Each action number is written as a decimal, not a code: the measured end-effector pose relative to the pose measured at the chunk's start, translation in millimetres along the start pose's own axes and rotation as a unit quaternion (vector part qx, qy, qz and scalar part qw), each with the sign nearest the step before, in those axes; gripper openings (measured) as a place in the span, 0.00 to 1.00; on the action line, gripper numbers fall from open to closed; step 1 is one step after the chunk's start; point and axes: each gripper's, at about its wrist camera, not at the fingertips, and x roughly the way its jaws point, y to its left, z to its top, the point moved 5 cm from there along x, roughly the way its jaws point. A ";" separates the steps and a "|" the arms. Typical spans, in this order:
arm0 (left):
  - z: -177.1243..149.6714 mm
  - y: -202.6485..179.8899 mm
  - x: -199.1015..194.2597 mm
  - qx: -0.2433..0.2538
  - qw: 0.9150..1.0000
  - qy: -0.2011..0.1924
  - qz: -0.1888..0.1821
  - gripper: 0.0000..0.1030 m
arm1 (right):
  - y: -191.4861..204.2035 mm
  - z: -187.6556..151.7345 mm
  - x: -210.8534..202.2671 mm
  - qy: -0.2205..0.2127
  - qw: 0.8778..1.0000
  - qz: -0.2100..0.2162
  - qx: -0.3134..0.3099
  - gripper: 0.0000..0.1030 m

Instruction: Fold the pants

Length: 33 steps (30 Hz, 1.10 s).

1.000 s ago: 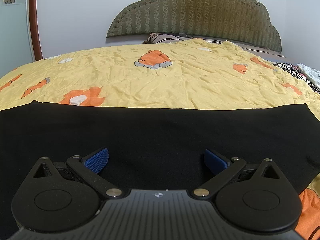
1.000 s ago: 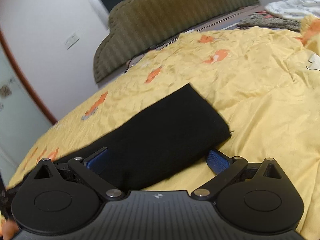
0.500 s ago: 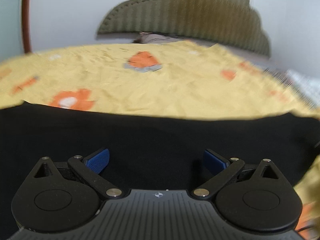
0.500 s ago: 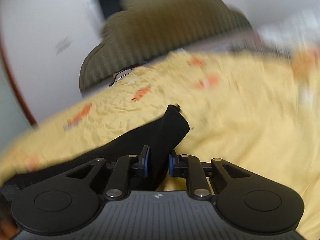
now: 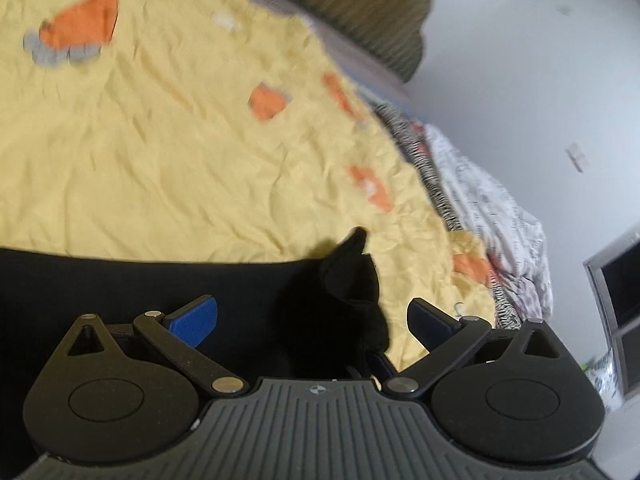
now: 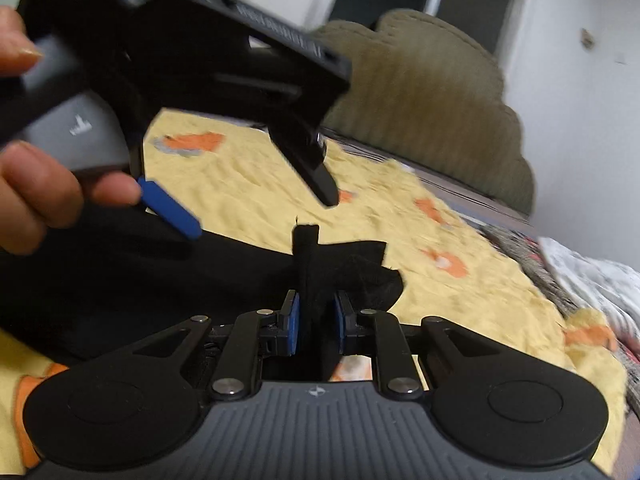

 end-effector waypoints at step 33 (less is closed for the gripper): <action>27.8 -1.5 -41.6 -0.010 0.998 -0.064 0.011 0.99 | -68.7 -26.3 31.0 0.017 0.958 0.014 0.286 0.87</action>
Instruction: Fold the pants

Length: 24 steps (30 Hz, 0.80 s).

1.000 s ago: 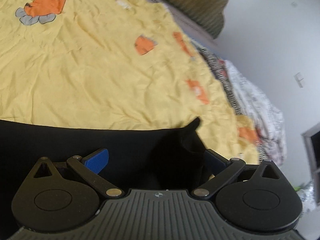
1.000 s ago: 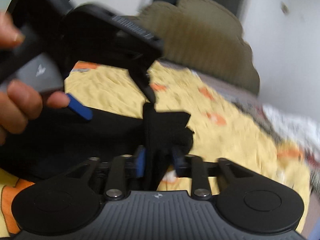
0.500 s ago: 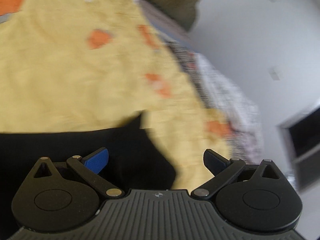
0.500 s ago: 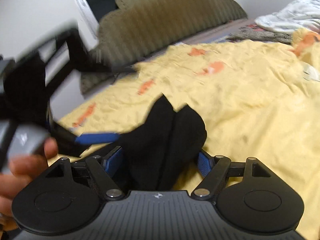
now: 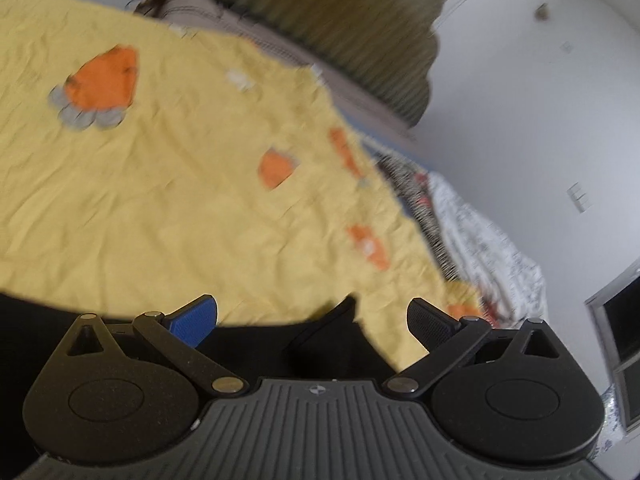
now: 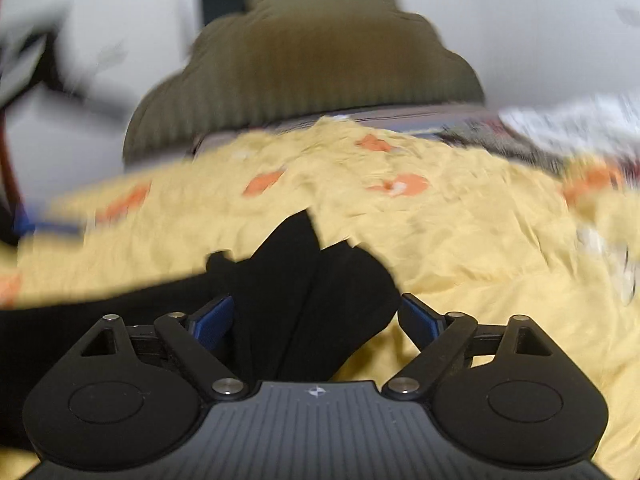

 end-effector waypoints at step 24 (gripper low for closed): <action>-15.5 22.1 -18.6 0.019 0.996 -0.015 0.091 0.99 | 94.1 -22.2 18.0 0.036 0.954 0.007 -0.299 0.22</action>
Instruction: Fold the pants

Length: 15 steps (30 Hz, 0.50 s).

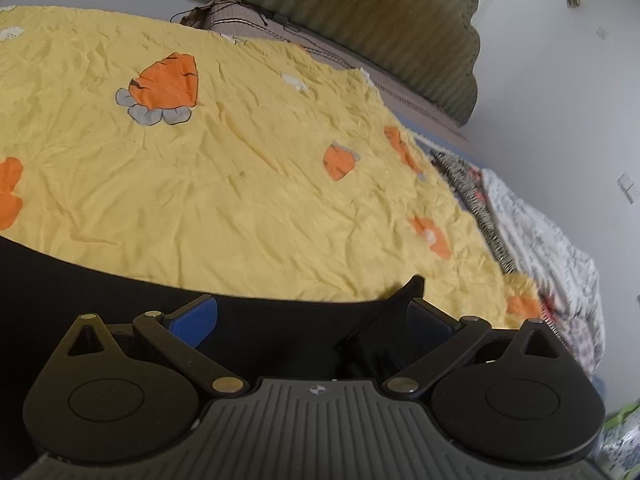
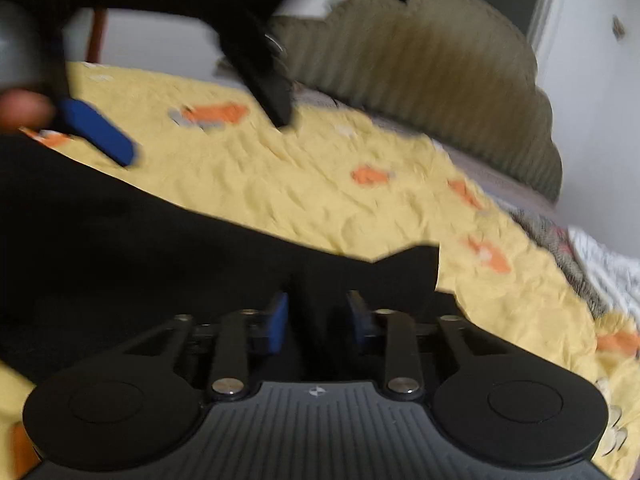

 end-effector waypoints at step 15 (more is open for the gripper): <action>-5.0 15.8 3.9 -0.016 1.000 0.017 0.001 0.99 | -125.6 -92.5 -54.7 -0.022 0.858 0.130 0.497 0.72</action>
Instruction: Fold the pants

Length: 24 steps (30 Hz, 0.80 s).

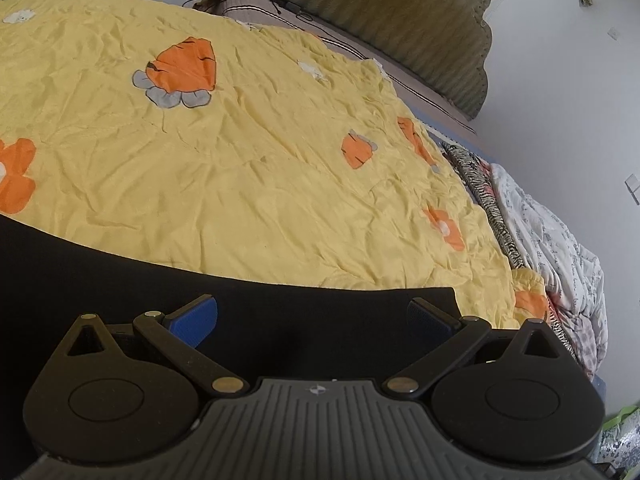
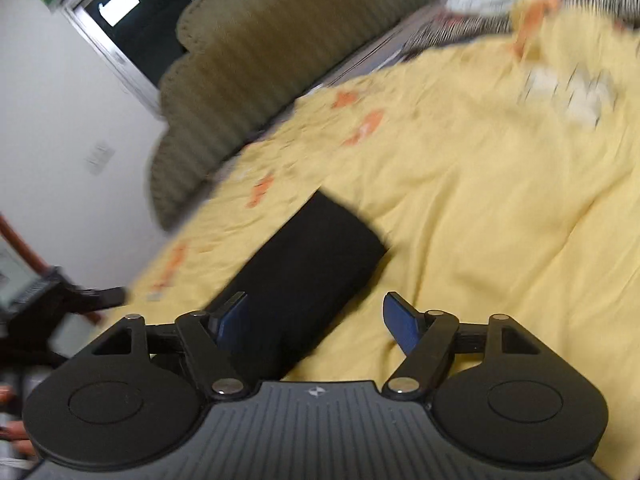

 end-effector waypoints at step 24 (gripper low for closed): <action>6.2 -52.5 16.9 0.024 0.989 0.090 -0.116 0.99 | 137.0 -49.5 26.6 -0.065 0.864 -0.094 -0.490 0.09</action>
